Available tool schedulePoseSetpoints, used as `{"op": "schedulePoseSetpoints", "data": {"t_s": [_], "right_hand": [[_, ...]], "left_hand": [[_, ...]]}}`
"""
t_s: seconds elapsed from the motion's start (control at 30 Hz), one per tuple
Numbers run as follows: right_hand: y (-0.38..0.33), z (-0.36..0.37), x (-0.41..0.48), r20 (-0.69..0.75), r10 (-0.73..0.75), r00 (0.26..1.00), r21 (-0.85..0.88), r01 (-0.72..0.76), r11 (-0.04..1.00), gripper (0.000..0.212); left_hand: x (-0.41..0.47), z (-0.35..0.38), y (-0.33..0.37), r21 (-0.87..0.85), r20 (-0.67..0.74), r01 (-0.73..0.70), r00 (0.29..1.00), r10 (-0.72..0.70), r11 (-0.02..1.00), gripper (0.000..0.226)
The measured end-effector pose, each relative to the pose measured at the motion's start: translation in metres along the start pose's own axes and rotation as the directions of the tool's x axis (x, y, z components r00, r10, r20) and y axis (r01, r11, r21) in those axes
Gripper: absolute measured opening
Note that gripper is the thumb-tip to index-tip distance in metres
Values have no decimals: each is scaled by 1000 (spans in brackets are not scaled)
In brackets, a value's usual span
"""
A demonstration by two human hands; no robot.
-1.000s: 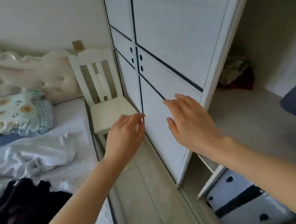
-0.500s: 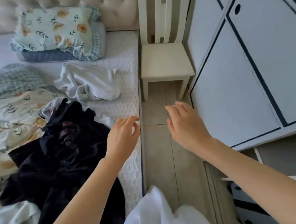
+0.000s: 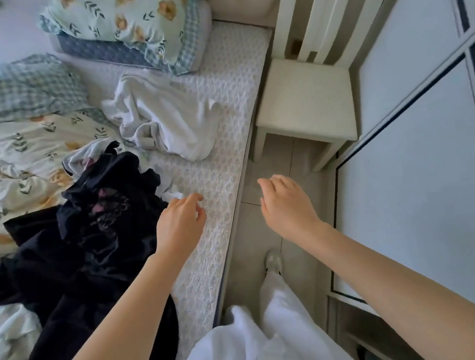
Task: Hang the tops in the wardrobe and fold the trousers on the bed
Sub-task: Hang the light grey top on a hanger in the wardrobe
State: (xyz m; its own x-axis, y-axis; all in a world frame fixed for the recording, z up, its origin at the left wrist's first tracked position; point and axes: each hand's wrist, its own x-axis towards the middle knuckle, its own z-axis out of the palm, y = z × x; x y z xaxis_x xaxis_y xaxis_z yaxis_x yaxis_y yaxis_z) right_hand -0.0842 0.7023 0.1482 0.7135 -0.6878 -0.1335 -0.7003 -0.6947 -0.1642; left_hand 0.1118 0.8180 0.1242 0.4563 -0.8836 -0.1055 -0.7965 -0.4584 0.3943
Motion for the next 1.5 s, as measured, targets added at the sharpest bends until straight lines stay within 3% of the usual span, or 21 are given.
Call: {"op": "schedulePoseSetpoints", "data": {"t_s": [0.43,0.9,1.1,1.27,1.43,1.5], "right_hand": [[91,-11,183,161,-202,966,-29,209,978,36],[69,31,419,280,-277,919,14,285,958,28],[55,76,507,386,-216,897,53,212,976,32],[46,117,569,483,-150,863,74,131,989,42],[40,151,617,510,-37,859,177,-63,982,59],[36,164,630,526,-32,850,230,-106,967,65]], "left_hand": [[148,31,37,-71,37,295,955,-293,953,26],[354,36,-88,-130,117,523,852,-511,843,30],[427,51,-154,-161,77,591,806,-586,791,39],[468,72,-188,-241,58,706,696,-716,666,52],[495,86,-211,-150,-91,618,769,-633,772,71],[504,91,-218,-180,-76,641,747,-661,746,77]]}}
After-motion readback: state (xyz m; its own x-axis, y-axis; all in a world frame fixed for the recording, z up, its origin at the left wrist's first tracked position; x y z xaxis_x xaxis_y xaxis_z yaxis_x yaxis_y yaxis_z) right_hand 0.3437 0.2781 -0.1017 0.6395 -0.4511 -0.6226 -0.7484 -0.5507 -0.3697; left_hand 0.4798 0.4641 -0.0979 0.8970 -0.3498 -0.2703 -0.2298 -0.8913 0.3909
